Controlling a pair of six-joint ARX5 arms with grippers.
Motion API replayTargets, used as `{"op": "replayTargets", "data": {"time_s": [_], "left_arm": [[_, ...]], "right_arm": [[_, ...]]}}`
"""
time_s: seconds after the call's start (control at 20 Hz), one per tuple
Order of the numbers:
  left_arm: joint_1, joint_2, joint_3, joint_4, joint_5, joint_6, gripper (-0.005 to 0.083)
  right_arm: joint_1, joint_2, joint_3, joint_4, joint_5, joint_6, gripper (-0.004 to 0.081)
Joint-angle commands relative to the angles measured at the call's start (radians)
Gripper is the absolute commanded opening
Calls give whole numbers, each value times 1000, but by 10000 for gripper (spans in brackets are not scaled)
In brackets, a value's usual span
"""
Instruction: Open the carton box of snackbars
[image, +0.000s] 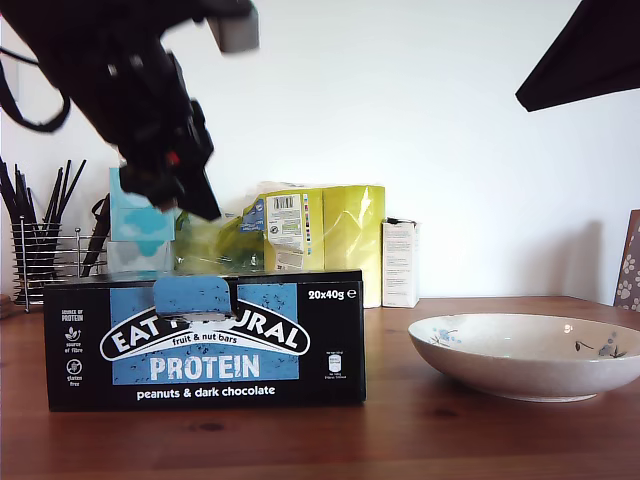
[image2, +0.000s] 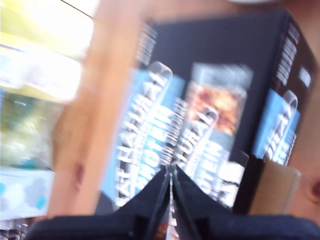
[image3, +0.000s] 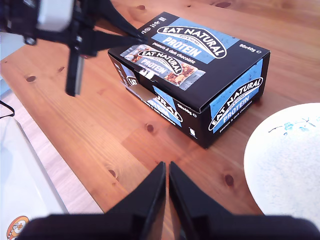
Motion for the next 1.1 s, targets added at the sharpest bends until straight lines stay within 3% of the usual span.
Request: {"op": "replayTargets", "data": {"time_s": [0.0,0.15,0.2,0.3,0.35,0.7,1.05], "left_arm": [[-3,-9,-4,-64,75,-24,-21],[13,0,-4,-179,211,-23,-10],[22,5,-4,-187,219,-24,44],[33,7,-4,-172,219,-18,239],[41,7,-4,-146,201,-18,276],[69,64,-4,-82,169,88,325],[69,84,-4,-45,143,91,325]], "right_arm": [[6,0,-3,9,-2,-5,-13],[6,0,-3,10,-2,-1,-13],[6,0,-3,10,-2,1,-13],[6,0,-3,10,-2,1,-13],[6,0,-3,10,-5,2,-13],[6,0,-3,12,-5,2,-13],[6,0,-3,16,-5,2,-13]]}}
